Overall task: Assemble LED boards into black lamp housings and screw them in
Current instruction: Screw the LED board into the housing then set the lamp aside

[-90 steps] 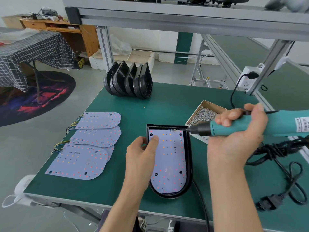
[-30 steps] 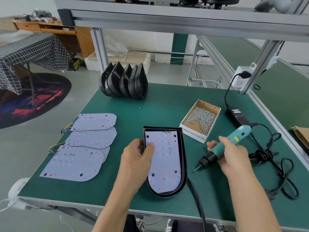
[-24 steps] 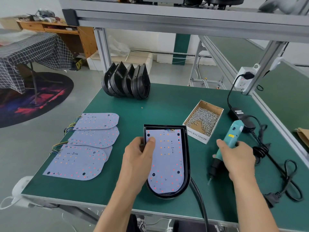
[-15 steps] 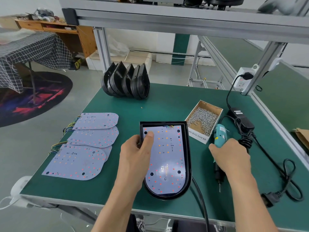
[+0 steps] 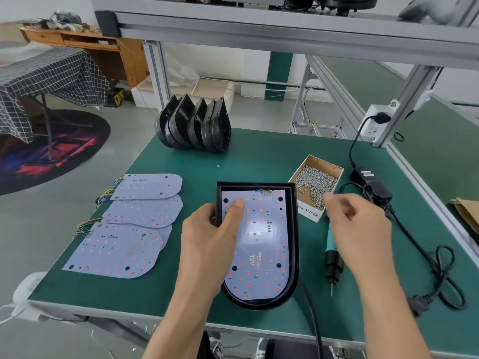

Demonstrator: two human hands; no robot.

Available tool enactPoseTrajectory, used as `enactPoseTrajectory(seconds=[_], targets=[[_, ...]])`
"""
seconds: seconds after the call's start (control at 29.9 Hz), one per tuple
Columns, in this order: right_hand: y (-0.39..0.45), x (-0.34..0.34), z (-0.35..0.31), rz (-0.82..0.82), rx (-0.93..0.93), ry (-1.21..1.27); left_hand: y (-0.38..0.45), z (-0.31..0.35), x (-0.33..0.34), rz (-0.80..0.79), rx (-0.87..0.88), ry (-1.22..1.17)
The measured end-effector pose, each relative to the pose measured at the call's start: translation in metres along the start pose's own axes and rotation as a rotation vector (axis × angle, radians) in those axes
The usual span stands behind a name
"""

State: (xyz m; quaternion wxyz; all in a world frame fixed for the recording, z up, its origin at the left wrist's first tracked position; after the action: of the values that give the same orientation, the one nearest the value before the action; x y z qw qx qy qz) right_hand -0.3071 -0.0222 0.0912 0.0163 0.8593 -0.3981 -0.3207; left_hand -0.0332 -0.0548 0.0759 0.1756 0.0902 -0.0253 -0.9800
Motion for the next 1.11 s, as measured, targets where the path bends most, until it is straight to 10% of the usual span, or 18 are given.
enactPoseTrajectory(seconds=[0.17, 1.11], targets=[[-0.051, 0.036, -0.049, -0.415, -0.036, 0.528, -0.002, 0.003, 0.004, -0.004, 0.014, -0.001], [-0.057, 0.043, -0.059, -0.349, -0.066, 0.632, -0.014, 0.018, -0.006, 0.030, 0.077, 0.083]])
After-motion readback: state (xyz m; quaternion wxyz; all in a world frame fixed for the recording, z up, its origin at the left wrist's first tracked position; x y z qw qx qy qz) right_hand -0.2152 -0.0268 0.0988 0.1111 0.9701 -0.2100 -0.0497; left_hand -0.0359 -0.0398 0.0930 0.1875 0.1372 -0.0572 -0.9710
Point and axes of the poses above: each hand's wrist, its own y-axis towards the middle knuckle, its own x-axis out of the palm, z = x × y, the point moved 6 cm from there along y, towards the middle knuckle, and after that the axes turned 10 degrees about z, right-handed, at the moved point
